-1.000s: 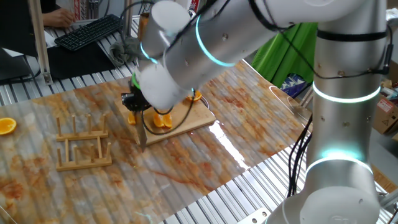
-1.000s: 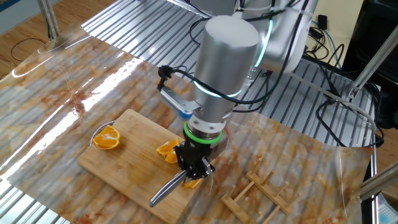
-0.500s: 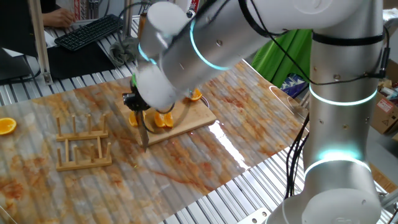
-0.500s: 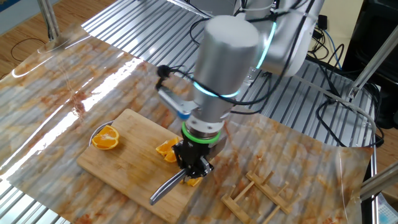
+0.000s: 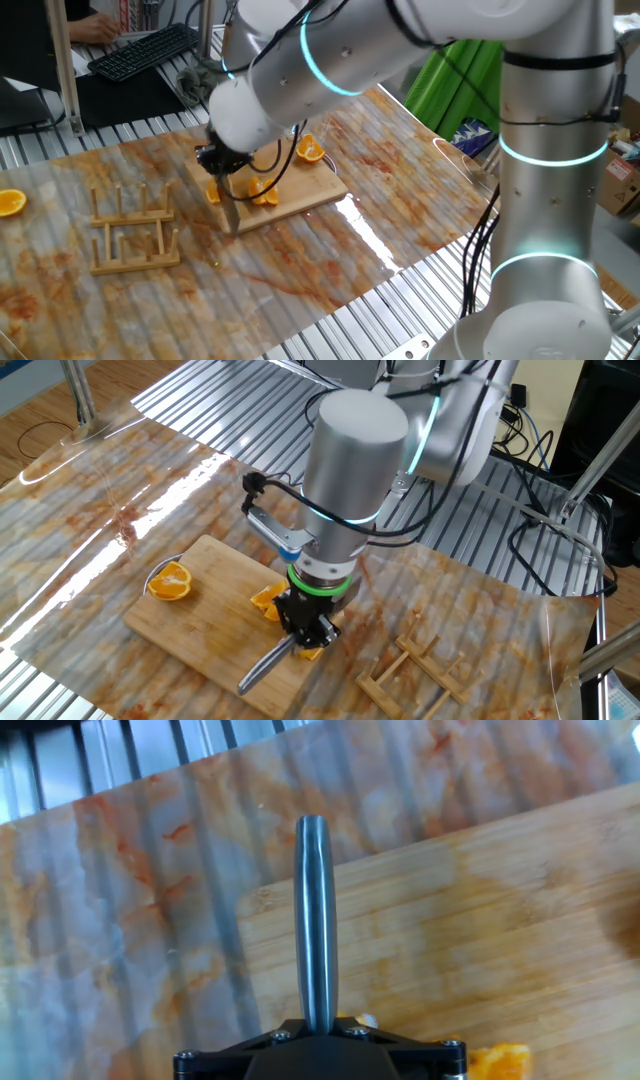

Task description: Chop the orange

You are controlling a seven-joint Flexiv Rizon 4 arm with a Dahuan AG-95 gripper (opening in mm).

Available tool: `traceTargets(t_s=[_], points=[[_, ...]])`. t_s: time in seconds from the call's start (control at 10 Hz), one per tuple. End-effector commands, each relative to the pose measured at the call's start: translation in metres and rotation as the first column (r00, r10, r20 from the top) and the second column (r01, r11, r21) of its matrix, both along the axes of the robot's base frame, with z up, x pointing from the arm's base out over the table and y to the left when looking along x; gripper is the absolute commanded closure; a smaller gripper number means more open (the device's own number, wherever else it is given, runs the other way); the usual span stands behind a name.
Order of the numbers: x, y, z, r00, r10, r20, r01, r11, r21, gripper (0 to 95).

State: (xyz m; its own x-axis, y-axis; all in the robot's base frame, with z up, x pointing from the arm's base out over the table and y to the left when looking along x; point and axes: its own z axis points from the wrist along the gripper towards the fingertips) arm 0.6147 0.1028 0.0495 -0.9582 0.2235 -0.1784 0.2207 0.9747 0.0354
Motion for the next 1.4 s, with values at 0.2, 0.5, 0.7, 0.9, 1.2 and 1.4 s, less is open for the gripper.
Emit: traceTargets(t_s=[0.2, 0.5, 0.7, 0.9, 1.2, 1.4], points=[[0.002, -0.004, 0.008, 0.997, 0.005, -0.071, -0.004, 1.000, 0.015, 95.0], [0.006, -0.011, 0.024, 0.989, 0.006, -0.145, 0.002, 0.999, 0.054, 95.0], [0.008, -0.015, 0.030, 0.986, 0.022, -0.167, -0.012, 0.998, 0.056, 95.0], [0.012, -0.020, 0.034, 0.984, 0.042, -0.172, -0.034, 0.998, 0.053, 95.0], [0.019, -0.030, 0.038, 0.980, 0.076, -0.184, -0.068, 0.997, 0.049, 95.0], [0.024, -0.038, 0.036, 0.977, 0.107, -0.185, -0.100, 0.994, 0.047, 95.0]])
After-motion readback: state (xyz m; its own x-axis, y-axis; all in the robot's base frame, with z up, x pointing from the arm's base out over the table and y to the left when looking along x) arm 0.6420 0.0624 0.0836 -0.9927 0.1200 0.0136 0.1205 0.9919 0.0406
